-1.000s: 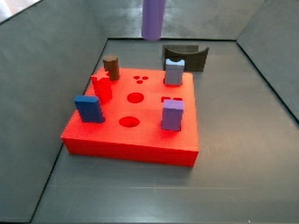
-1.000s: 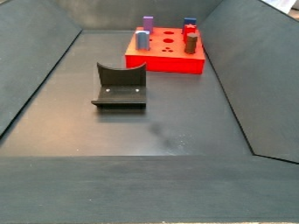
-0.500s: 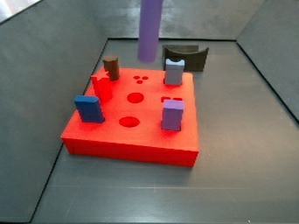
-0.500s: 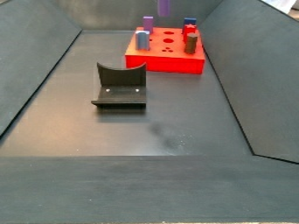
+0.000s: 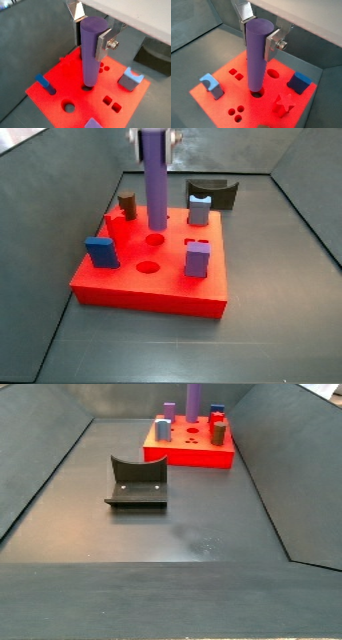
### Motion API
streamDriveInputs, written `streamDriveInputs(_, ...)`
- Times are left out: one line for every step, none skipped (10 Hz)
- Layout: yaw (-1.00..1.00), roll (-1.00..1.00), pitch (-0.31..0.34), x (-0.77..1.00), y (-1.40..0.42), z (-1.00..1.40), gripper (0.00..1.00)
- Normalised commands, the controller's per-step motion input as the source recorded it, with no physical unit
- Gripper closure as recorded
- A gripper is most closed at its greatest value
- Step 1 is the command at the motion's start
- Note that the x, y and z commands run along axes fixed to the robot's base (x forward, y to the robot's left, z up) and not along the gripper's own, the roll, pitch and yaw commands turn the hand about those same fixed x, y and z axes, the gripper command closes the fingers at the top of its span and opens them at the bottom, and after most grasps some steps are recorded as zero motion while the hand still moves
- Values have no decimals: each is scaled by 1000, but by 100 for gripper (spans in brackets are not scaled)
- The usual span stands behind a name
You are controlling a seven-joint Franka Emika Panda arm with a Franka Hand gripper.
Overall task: Pick up the round object. Move up. Place the round object on the fixture. Regrasp the round object. Move to above the board. Insert the round object.
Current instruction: Insert the round object.
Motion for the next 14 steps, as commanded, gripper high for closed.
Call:
streamDriveInputs(0,113,0,66,-57,-329,100)
streamDriveInputs(0,83,0,66,-23,-277,100)
streamDriveInputs(0,41,14,0,0,-174,100)
streamDriveInputs(-3,34,29,0,0,-97,100)
streamDriveInputs(-46,17,0,-174,0,-49,100)
streamDriveInputs(-37,26,0,-163,0,-23,100)
streamDriveInputs(-14,20,0,-91,0,-74,100)
streamDriveInputs(0,0,0,0,0,-180,100)
streamDriveInputs(0,0,-30,97,0,-323,100)
streamDriveInputs(-23,0,-36,234,0,-380,100)
streamDriveInputs(-49,0,-6,311,0,-354,100)
streamDriveInputs(-71,0,0,346,-3,-271,100)
streamDriveInputs(-40,0,0,203,-11,-271,100)
streamDriveInputs(-14,11,-21,69,-23,-397,100)
